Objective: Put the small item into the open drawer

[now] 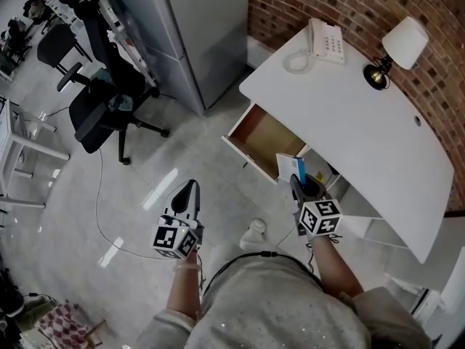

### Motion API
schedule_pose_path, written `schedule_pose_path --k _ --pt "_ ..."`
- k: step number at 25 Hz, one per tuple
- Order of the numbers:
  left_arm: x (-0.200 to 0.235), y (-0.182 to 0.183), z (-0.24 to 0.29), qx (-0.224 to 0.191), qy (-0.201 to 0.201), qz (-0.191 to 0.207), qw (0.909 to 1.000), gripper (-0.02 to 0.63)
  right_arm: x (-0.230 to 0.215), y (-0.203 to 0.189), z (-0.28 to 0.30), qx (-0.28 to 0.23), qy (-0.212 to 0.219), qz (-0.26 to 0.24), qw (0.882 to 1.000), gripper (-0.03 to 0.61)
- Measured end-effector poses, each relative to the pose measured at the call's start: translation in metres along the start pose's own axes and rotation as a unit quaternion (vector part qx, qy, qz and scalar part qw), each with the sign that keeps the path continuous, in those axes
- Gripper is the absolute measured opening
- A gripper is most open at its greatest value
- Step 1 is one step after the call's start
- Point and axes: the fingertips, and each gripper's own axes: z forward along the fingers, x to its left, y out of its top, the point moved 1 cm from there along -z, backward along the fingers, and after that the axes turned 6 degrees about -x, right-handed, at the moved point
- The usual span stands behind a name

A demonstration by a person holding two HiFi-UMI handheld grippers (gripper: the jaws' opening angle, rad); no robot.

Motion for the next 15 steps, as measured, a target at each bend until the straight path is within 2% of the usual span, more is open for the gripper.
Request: schedule_pose_path --k 6,15 --pt "-0.007 -0.007 0.026 0.009 -0.024 -0.003 0.9997 0.006 -0.008 -0.002 0.020 0.011 -0.003 0.007 1.000 0.084" --pt "0.026 -0.007 0.067 0.032 -0.045 -0.004 0.9985 0.006 -0.011 -0.010 0.056 0.037 -0.029 0.023 0.999 0.084"
